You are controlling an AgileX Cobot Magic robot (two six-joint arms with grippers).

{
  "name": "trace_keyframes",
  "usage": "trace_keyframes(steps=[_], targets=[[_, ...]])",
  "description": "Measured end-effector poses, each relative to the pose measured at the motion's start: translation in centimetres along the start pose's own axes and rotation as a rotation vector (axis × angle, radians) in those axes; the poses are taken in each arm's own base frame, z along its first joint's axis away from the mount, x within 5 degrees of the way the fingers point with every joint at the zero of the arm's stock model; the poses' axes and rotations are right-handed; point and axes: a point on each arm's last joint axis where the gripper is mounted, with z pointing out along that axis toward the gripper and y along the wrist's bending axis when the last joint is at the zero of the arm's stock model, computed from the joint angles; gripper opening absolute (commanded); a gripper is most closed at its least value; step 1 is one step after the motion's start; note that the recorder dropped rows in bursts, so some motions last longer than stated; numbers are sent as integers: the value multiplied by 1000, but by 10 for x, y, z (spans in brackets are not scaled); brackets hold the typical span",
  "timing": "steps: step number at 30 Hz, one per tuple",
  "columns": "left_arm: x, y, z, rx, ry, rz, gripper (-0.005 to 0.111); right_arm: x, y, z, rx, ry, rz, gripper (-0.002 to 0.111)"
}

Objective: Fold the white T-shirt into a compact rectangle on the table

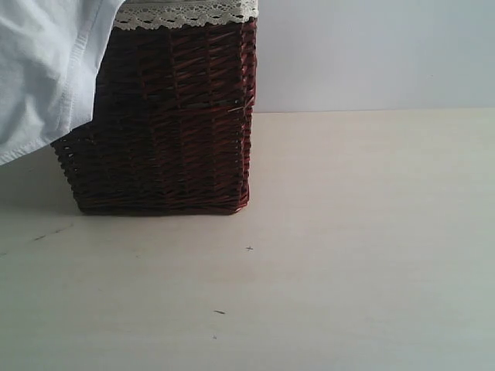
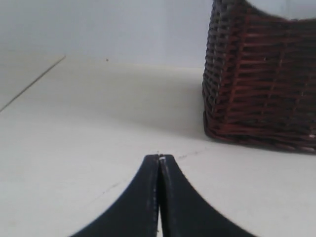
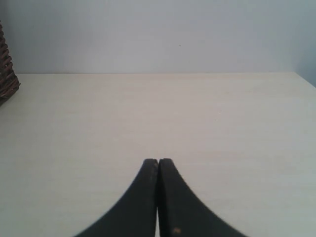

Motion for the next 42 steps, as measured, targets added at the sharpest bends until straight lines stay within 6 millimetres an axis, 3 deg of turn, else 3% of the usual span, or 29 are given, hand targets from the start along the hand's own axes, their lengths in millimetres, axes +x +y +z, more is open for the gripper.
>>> trace_keyframes(steps=[6, 17, 31, 36, 42], targets=[[-17, -1, -2, 10, -186, 0, 0, 0, 0, 0, 0, 0, 0, 0], [-27, -2, -4, 23, -306, -37, 0, -3, -1, 0, 10, -33, -40, 0], [-55, -3, -19, 259, -611, -663, 0, -54, 2, -18, -7, -633, -55, 0], [-57, -7, -21, 347, -614, -766, 0, -64, 2, -26, -102, -774, 180, 0], [-60, -26, -24, 500, -475, -671, 0, -69, 2, -32, -300, -830, 584, 0]])
